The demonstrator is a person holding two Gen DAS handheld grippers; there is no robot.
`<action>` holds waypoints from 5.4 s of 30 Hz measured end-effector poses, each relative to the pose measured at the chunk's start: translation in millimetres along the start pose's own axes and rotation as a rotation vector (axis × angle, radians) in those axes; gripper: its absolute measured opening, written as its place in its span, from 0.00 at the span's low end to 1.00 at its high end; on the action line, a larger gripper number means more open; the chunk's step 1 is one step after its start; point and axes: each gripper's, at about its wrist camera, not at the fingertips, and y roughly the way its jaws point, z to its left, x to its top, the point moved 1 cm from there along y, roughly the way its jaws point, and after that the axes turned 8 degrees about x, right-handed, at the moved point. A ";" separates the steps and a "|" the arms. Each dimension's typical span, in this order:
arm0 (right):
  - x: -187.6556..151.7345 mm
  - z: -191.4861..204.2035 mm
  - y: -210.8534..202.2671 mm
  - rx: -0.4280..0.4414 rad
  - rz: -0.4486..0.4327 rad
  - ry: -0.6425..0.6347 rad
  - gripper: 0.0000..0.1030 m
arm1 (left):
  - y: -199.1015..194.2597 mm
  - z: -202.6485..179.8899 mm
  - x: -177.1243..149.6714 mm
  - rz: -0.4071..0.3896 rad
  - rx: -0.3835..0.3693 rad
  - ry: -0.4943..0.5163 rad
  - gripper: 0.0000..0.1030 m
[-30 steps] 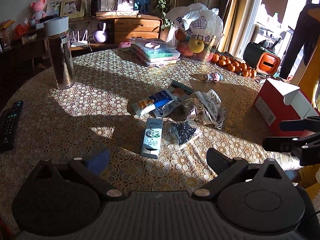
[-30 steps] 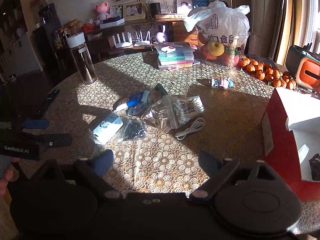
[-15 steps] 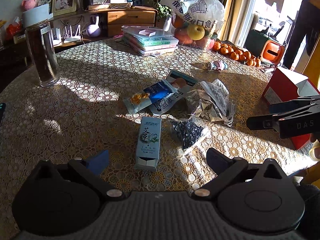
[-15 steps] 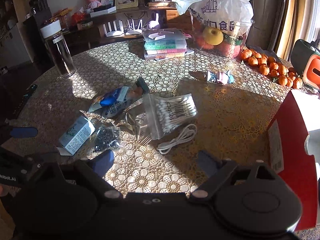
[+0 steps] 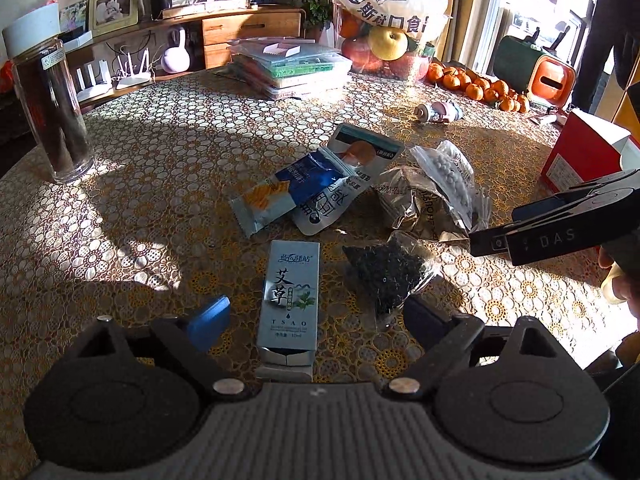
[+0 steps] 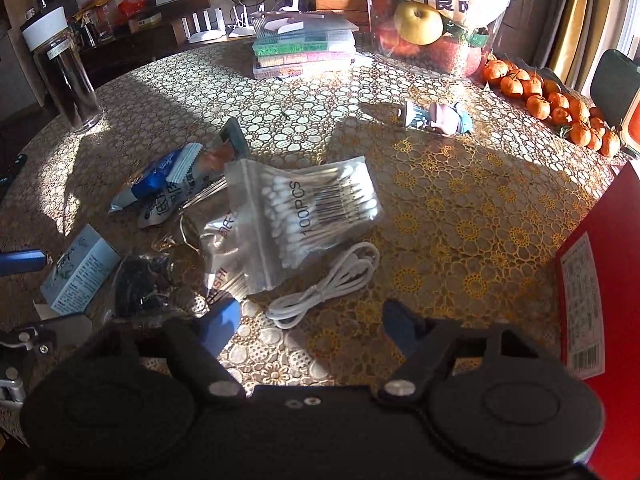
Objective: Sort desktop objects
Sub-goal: 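Grasp the white-and-green carton with the left tool while the right tool grasps the white cable, then carry the carton in the left tool and the cable in the right tool to the red box, then open the right tool to drop the white cable while the left tool releases the carton into the box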
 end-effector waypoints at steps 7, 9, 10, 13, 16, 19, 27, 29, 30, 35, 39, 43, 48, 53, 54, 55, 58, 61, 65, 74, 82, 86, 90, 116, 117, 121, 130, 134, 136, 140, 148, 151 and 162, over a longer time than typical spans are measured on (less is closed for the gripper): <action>1.1 3.3 9.8 -0.043 0.027 -0.038 0.65 | 8.5 -2.3 -0.2 -0.004 0.012 0.010 0.80; 3.7 4.9 11.3 -0.046 0.029 -0.040 0.62 | 10.2 -2.3 0.3 -0.005 0.013 0.010 0.75; 4.7 5.9 11.4 -0.044 0.032 -0.040 0.61 | 10.5 -2.0 0.5 -0.005 0.012 0.007 0.75; 5.9 8.2 11.4 -0.043 0.036 -0.043 0.54 | 11.6 -1.7 1.2 -0.010 0.017 0.005 0.69; 6.2 8.6 11.0 -0.042 0.035 -0.040 0.45 | 13.0 0.8 1.9 -0.005 0.001 -0.010 0.65; 5.6 8.1 9.6 -0.044 0.031 -0.036 0.37 | 13.3 2.6 1.8 -0.007 -0.007 -0.020 0.57; 0.3 1.9 2.8 -0.063 0.022 -0.011 0.19 | 11.1 16.7 1.2 0.004 -0.011 -0.111 0.35; -2.1 0.0 0.8 -0.072 0.020 -0.007 0.18 | 11.8 20.4 0.2 0.018 -0.007 -0.134 0.31; -3.1 -1.2 -0.1 -0.074 0.018 -0.006 0.17 | 12.0 20.2 -0.8 0.019 -0.005 -0.132 0.31; -6.5 -5.1 -7.1 -0.080 0.006 0.014 0.16 | 11.6 18.0 -3.5 0.012 0.013 -0.125 0.29; -10.7 -3.8 -17.0 -0.074 -0.003 0.013 0.16 | 10.2 17.7 -4.1 0.022 0.019 -0.118 0.27; -16.8 0.1 -27.1 -0.069 -0.011 0.004 0.16 | 6.1 19.2 -6.8 0.039 0.023 -0.121 0.27; -28.1 0.9 -40.2 -0.067 -0.013 0.007 0.16 | -3.7 18.6 -13.7 0.054 0.024 -0.122 0.27; -38.4 -2.1 -53.5 -0.075 -0.019 0.022 0.16 | -15.0 13.8 -18.8 0.062 0.026 -0.113 0.27; -40.2 -2.2 -55.8 -0.077 -0.020 0.024 0.16 | -16.9 12.8 -19.8 0.067 0.024 -0.113 0.27; -42.3 -2.1 -58.6 -0.080 -0.023 0.024 0.16 | -18.9 11.9 -21.1 0.070 0.020 -0.112 0.27; -47.5 -3.0 -66.7 -0.079 -0.029 0.029 0.15 | -25.8 7.4 -23.7 0.074 0.019 -0.102 0.27; -51.4 -4.4 -73.1 -0.089 -0.037 0.026 0.15 | -31.9 2.8 -24.4 0.073 0.017 -0.094 0.27; -54.5 -10.1 -80.0 -0.105 -0.049 0.039 0.15 | -40.2 -2.4 -23.7 0.067 0.012 -0.087 0.27; -60.7 -18.8 -97.3 -0.114 -0.082 0.051 0.15 | -52.9 -18.7 -19.4 0.060 -0.017 -0.058 0.27; -62.9 -26.7 -113.7 -0.113 -0.108 0.056 0.15 | -60.5 -33.8 -12.2 0.059 -0.056 -0.030 0.27; -64.1 -30.5 -120.2 -0.122 -0.116 0.047 0.15 | -62.1 -40.4 -8.7 0.062 -0.072 -0.023 0.27; -65.3 -34.7 -125.9 -0.119 -0.124 0.050 0.15 | -64.3 -45.6 -5.9 0.061 -0.079 -0.013 0.27; -78.9 -50.2 -213.8 -0.070 -0.163 0.010 0.15 | -90.3 -106.5 13.2 0.096 -0.202 0.138 0.27; -80.0 -52.2 -218.3 -0.071 -0.166 0.010 0.15 | -92.0 -110.4 14.5 0.098 -0.210 0.147 0.27; -83.2 -62.0 -235.0 -0.091 -0.179 0.005 0.15 | -101.8 -128.8 22.3 0.095 -0.242 0.189 0.27; -90.5 -97.3 -270.8 -0.150 -0.223 0.033 0.15 | -123.2 -176.8 46.9 0.070 -0.306 0.269 0.27; -92.0 -120.8 -283.9 -0.179 -0.238 0.058 0.15 | -130.4 -206.0 63.0 0.049 -0.328 0.322 0.27; -92.1 -133.0 -288.5 -0.191 -0.239 0.070 0.15 | -133.3 -222.4 71.2 0.038 -0.338 0.353 0.27; -92.6 -159.8 -292.2 -0.235 -0.225 0.074 0.15 | -134.1 -258.7 82.8 0.024 -0.351 0.423 0.27; -95.2 -203.7 -284.3 -0.282 -0.193 0.092 0.15 | -122.4 -326.0 97.4 0.031 -0.375 0.507 0.27; -91.6 -217.5 -281.6 -0.285 -0.189 0.096 0.15 | -111.7 -348.0 103.1 0.043 -0.368 0.531 0.27; -76.2 -239.7 -227.3 -0.269 -0.076 0.043 0.15 | -51.7 -388.9 110.1 0.125 -0.317 0.559 0.27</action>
